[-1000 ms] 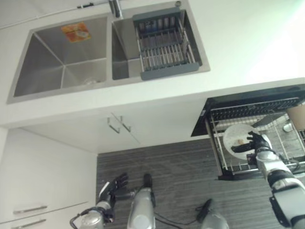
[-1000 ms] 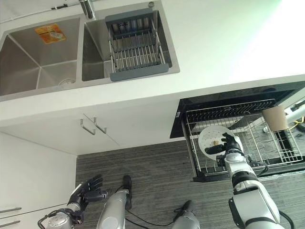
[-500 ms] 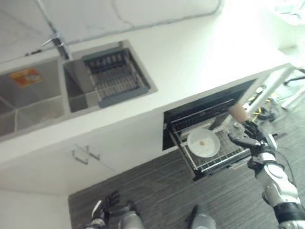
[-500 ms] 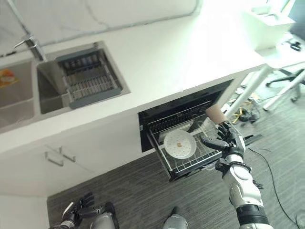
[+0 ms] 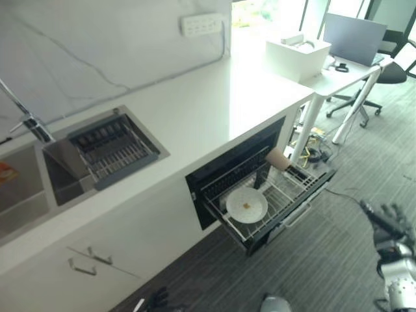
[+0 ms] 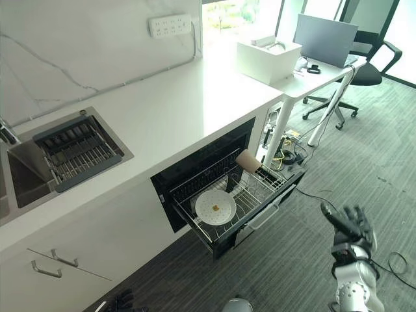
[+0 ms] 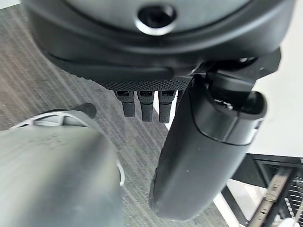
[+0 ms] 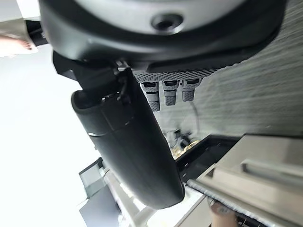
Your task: Place the dishes in the dishwasher.
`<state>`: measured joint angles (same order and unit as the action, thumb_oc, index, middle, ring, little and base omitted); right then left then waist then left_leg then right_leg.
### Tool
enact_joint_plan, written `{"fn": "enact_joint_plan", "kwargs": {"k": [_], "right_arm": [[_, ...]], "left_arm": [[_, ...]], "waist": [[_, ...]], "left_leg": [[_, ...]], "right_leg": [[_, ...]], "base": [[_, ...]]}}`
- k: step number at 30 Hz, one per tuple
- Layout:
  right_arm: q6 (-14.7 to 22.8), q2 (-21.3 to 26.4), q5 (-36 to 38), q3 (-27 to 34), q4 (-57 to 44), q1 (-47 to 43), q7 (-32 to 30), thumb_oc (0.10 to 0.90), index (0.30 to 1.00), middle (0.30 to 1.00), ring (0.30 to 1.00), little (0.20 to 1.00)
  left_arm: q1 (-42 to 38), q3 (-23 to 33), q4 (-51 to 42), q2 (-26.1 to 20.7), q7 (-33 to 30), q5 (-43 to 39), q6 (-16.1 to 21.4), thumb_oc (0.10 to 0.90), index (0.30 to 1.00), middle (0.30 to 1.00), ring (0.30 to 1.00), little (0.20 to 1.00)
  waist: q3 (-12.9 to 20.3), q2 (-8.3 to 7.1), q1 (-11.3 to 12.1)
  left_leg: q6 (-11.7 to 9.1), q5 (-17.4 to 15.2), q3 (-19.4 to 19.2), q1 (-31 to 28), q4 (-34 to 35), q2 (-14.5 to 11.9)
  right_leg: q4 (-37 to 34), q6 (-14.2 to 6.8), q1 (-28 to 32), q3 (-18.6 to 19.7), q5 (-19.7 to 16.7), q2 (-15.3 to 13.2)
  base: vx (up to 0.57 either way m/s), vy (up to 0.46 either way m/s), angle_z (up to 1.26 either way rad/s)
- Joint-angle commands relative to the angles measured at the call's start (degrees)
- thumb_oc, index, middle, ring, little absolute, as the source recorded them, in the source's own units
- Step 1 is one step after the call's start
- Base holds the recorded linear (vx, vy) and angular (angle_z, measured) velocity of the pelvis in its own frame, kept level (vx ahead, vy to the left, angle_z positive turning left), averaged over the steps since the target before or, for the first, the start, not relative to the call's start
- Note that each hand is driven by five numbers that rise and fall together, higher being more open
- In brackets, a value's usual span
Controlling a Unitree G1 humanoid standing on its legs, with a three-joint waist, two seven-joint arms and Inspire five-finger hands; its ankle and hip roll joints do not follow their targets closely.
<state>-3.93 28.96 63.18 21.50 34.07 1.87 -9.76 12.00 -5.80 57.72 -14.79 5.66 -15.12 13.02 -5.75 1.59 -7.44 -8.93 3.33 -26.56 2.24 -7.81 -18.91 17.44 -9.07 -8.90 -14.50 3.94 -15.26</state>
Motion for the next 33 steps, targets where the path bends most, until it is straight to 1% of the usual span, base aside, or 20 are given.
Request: {"fn": "enact_joint_plan", "kwargs": {"k": [1, 2, 3, 4, 5, 6, 7, 10, 11, 13, 16, 19, 22, 23, 25, 29, 30, 33], "right_arm": [[0.3, 3.1, 8.6, 5.5, 0.8, -7.9, 2.9, 0.8, 0.9, 0.9, 0.9, 0.9], [-0.6, 4.0, 11.5, 5.1, 5.5, -9.4, 1.8, 0.734, 0.801, 0.801, 0.801, 0.801], [-1.1, 4.9, 12.3, 4.7, 9.2, -10.8, 0.6, 0.496, 0.444, 0.444, 0.444, 0.444], [-1.4, 5.5, 13.5, 4.2, 11.6, -11.8, -0.4, 0.4, 0.3, 0.3, 0.3, 0.3], [-2.3, 6.0, 16.0, 4.2, 14.4, -12.9, -1.0, 0.4, 0.3, 0.3, 0.3, 0.3], [-3.0, 6.5, 16.4, 4.4, 17.9, -13.8, -0.7, 0.4, 0.3, 0.3, 0.3, 0.3], [-3.2, 6.6, 17.6, 4.1, 19.6, -14.6, -1.7, 0.4, 0.3, 0.3, 0.3, 0.3], [-3.3, 7.0, 19.5, 4.0, 24.4, -16.2, -1.8, 0.4, 0.3, 0.3, 0.3, 0.3], [-3.4, 7.3, 19.9, 4.2, 26.7, -17.1, -1.7, 0.4, 0.3, 0.3, 0.3, 0.3], [-3.6, 7.7, 19.2, 4.0, 29.2, -18.2, -2.3, 0.4, 0.3, 0.3, 0.3, 0.3], [-3.8, 8.3, 18.0, 3.3, 30.6, -19.5, -2.8, 0.4, 0.3, 0.3, 0.3, 0.3], [-3.3, 8.5, 19.5, 2.6, 31.1, -20.7, -3.4, 0.4, 0.3, 0.3, 0.3, 0.3], [-2.9, 9.3, 19.4, 2.0, 31.4, -22.0, -3.6, 0.4, 0.3, 0.3, 0.3, 0.3], [-3.1, 10.1, 18.7, 1.3, 31.2, -23.3, -3.7, 0.4, 0.3, 0.3, 0.3, 0.3], [-3.2, 10.7, 18.0, 1.0, 31.2, -24.0, -3.7, 0.4, 0.3, 0.3, 0.3, 0.3], [-4.1, 12.7, 15.7, 0.4, 32.2, -25.2, -3.3, 0.4, 0.3, 0.3, 0.3, 0.3], [-4.8, 14.5, 15.7, -0.7, 32.6, -26.5, -3.4, 0.4, 0.3, 0.3, 0.3, 0.3], [-4.6, 16.1, 16.2, -1.9, 32.5, -29.4, -3.6, 0.4, 0.3, 0.3, 0.3, 0.3]], "left_arm": [[-3.3, -0.3, -2.6, -4.0, 1.2, 0.9, 3.3, 0.8, 0.9, 0.9, 0.9, 0.9], [-3.7, -1.3, -2.5, -4.4, 1.4, 0.5, 3.0, 0.8, 0.9, 0.9, 0.9, 0.9], [-4.0, -2.0, -2.4, -4.7, 1.8, 0.5, 2.7, 0.8, 0.9, 0.9, 0.9, 0.9], [-4.1, -2.4, -2.4, -5.0, 2.0, 0.4, 2.4, 0.8, 0.9, 0.9, 0.9, 0.9], [-4.2, -3.0, -2.2, -5.3, 2.4, 0.2, 2.2, 0.8, 0.9, 0.9, 0.9, 0.9], [-4.5, -3.7, -1.7, -5.4, 2.6, 0.3, 2.3, 0.8, 0.9, 0.9, 0.9, 0.9], [-4.6, -4.1, -1.3, -5.4, 2.5, 0.3, 2.2, 0.8, 0.9, 0.9, 0.9, 0.9], [-4.9, -4.9, -0.8, -5.6, 2.5, -0.4, 1.8, 0.8, 0.9, 0.9, 0.9, 0.9], [-4.8, -5.3, -0.4, -5.8, 2.5, -0.6, 1.8, 0.8, 0.9, 0.9, 0.9, 0.9], [-4.6, -5.5, 0.0, -5.8, 2.5, -0.6, 1.7, 0.8, 0.9, 0.9, 0.9, 0.9], [-4.3, -5.8, 0.2, -5.5, 2.2, -1.1, 1.8, 0.8, 0.9, 0.9, 0.9, 0.9], [-4.0, -5.5, 0.0, -5.2, 1.6, -2.0, 1.0, 0.8, 0.9, 0.9, 0.9, 0.9], [-3.8, -5.6, -0.1, -4.9, 1.4, -2.2, 0.5, 0.8, 0.9, 0.9, 0.9, 0.9], [-3.4, -5.7, -0.1, -4.3, 0.8, -2.7, 0.0, 0.8, 0.9, 0.9, 0.9, 0.9], [-3.2, -5.9, -0.3, -4.2, 0.7, -3.0, -0.2, 0.8, 0.9, 0.9, 0.9, 0.9], [-2.6, -6.4, -0.5, -3.6, 0.1, -3.1, 0.2, 0.8, 0.9, 0.9, 0.9, 0.9], [-2.6, -6.6, -2.0, -4.5, -0.5, -3.7, -0.5, 0.8, 0.9, 0.9, 0.9, 0.9], [-2.8, -6.6, -2.9, -5.7, -0.4, -5.0, -0.7, 0.8, 0.9, 0.9, 0.9, 0.9]], "waist": [[-2.8, -1.6, 1.8], [-2.7, -1.31, 2.5], [-2.6, -0.97, 3.1], [-2.5, -0.72, 3.6], [-2.5, -0.42, 4.1], [-2.4, -0.13, 4.7], [-2.4, 0.11, 5.2], [-2.2, 0.7, 6.2], [-2.2, 1.04, 6.9], [-2.1, 1.64, 7.9], [-2.3, 2.59, 9.0], [-2.8, 3.68, 10.1], [-3.5, 4.65, 11.0], [-4.1, 5.53, 11.8], [-4.4, 5.97, 12.3], [-5.3, 7.01, 14.0], [-6.2, 7.37, 15.8], [-7.7, 7.81, 17.3]], "left_leg": [[-2.3, -9.3, 1.5, -0.9, -9.4, -2.7], [-2.4, -9.2, 1.9, -0.8, -9.4, -2.6], [-2.5, -9.3, 2.3, -0.6, -9.4, -2.5], [-2.5, -9.3, 2.7, -0.6, -9.4, -2.4], [-2.5, -9.3, 3.2, -0.4, -9.4, -2.3], [-2.6, -9.2, 3.6, -0.2, -9.4, -2.1], [-2.5, -9.3, 4.0, -0.1, -9.4, -1.9], [-2.4, -9.4, 5.0, 0.3, -9.4, -1.4], [-2.3, -9.4, 5.6, 0.5, -9.4, -1.1], [-2.2, -9.4, 6.4, 0.8, -9.4, -0.5], [-2.1, -9.3, 7.2, 1.3, -9.4, 0.2], [-1.9, -9.2, 8.2, 2.1, -9.4, 1.2], [-1.9, -9.0, 9.0, 3.0, -9.4, 2.0], [-1.7, -8.8, 9.8, 3.7, -9.4, 2.8], [-1.5, -8.8, 10.1, 4.0, -9.4, 3.3], [-1.1, -8.8, 11.1, 5.1, -9.4, 4.8], [-0.7, -8.7, 12.5, 6.6, -9.4, 6.3], [-0.4, -8.6, 13.7, 8.2, -9.4, 7.5]], "right_leg": [[-0.2, -0.5, 3.3, -4.1, 2.7, 0.5], [-0.2, -0.5, 3.4, -4.2, 2.8, 0.5], [-0.2, -0.5, 3.6, -4.5, 2.9, 0.4], [-0.2, -0.5, 3.7, -4.7, 2.9, 0.3], [-0.2, -0.5, 3.8, -5.0, 3.0, 0.1], [-0.2, -0.5, 4.0, -5.3, 3.0, 0.0], [-0.2, -0.5, 4.1, -5.5, 3.0, -0.2], [-0.2, -0.5, 4.4, -6.1, 3.1, -0.5], [-0.2, -0.5, 4.6, -6.5, 3.2, -0.8], [-0.2, -0.5, 4.8, -7.1, 3.2, -1.2], [-0.2, -0.5, 5.1, -7.8, 3.2, -1.9], [-0.2, -0.8, 5.1, -8.4, 3.0, -3.0], [-0.2, -1.1, 4.9, -8.9, 2.5, -4.1], [-0.2, -1.3, 5.0, -9.3, 2.3, -4.9], [-0.2, -1.4, 5.0, -9.5, 2.3, -5.4], [-0.2, -1.8, 5.3, -10.7, 1.9, -6.9], [-0.2, -2.5, 5.4, -12.0, 1.1, -8.3], [-0.2, -3.0, 5.1, -13.2, 0.4, -9.4]], "base": [[0.02, -0.033, 0.02], [0.0, 0.0, 0.0], [0.02, -0.027, 0.04], [0.01, -0.02, 0.06], [0.01, -0.014, 0.11], [0.02, -0.016, 0.15], [0.03, -0.014, 0.22], [0.03, -0.013, 0.23], [0.04, -0.019, 0.2], [0.05, -0.011, 0.25], [0.04, 0.013, 0.24], [0.02, 0.006, 0.2], [0.02, 0.035, 0.36], [0.06, 0.062, 0.26], [0.05, 0.062, 0.22], [0.05, 0.054, 0.25], [0.03, 0.01, 0.33], [0.0, 0.004, 0.36]]}}
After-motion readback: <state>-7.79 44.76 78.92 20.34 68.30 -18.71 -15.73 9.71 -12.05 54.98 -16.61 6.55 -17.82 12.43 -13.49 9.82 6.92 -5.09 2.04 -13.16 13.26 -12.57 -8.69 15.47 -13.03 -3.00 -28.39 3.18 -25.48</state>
